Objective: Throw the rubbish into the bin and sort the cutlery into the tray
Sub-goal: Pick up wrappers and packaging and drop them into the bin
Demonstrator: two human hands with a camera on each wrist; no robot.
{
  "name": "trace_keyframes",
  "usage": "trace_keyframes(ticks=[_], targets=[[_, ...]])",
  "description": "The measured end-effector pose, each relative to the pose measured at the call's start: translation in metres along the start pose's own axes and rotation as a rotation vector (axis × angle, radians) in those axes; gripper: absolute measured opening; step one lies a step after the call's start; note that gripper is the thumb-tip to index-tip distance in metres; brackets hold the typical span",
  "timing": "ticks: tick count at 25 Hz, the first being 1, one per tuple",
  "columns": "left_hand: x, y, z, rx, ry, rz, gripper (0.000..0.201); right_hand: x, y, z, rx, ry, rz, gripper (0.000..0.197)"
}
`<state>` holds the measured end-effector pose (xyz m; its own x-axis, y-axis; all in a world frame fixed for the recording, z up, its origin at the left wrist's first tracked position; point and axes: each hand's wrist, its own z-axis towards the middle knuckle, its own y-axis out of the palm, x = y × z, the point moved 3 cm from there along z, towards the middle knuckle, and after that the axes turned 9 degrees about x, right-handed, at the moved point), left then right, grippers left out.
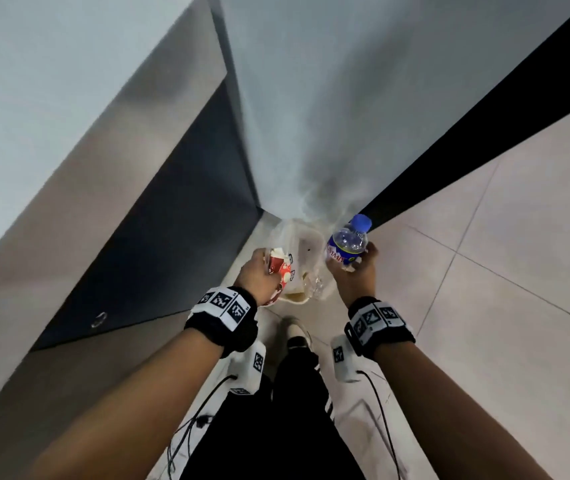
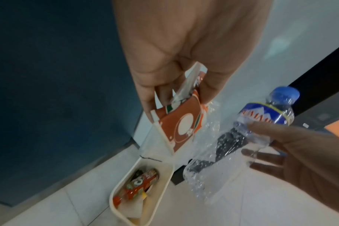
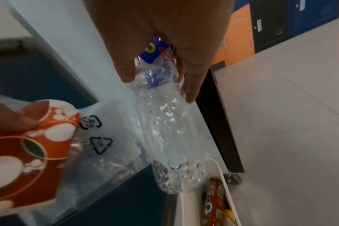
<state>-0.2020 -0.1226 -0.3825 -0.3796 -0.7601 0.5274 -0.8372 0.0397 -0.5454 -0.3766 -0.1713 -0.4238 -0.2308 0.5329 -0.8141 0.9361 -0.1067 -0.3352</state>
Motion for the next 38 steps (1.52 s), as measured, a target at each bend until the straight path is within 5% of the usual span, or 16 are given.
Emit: trace_keyframes(ticks=[14,19,25,32,38], targets=[[-0.136,0.191,0.247,-0.140,-0.144,-0.042,0.032,0.229,0.139,0.151,0.017,0.211,-0.255,0.060],[-0.150,0.200,0.272,-0.183,-0.118,0.037,0.063,0.250,0.143,0.160,-0.048,0.130,-0.485,0.063],[-0.108,0.145,0.205,-0.047,-0.142,-0.178,0.042,0.176,0.111,0.123,-0.107,0.048,-0.519,0.040],[0.000,0.019,0.064,-0.050,-0.091,-0.440,0.034,-0.004,0.061,0.045,-0.305,-0.285,-0.642,0.039],[0.083,-0.114,-0.075,0.084,0.037,-0.596,0.018,-0.158,0.035,-0.044,-0.511,-0.539,-0.756,0.032]])
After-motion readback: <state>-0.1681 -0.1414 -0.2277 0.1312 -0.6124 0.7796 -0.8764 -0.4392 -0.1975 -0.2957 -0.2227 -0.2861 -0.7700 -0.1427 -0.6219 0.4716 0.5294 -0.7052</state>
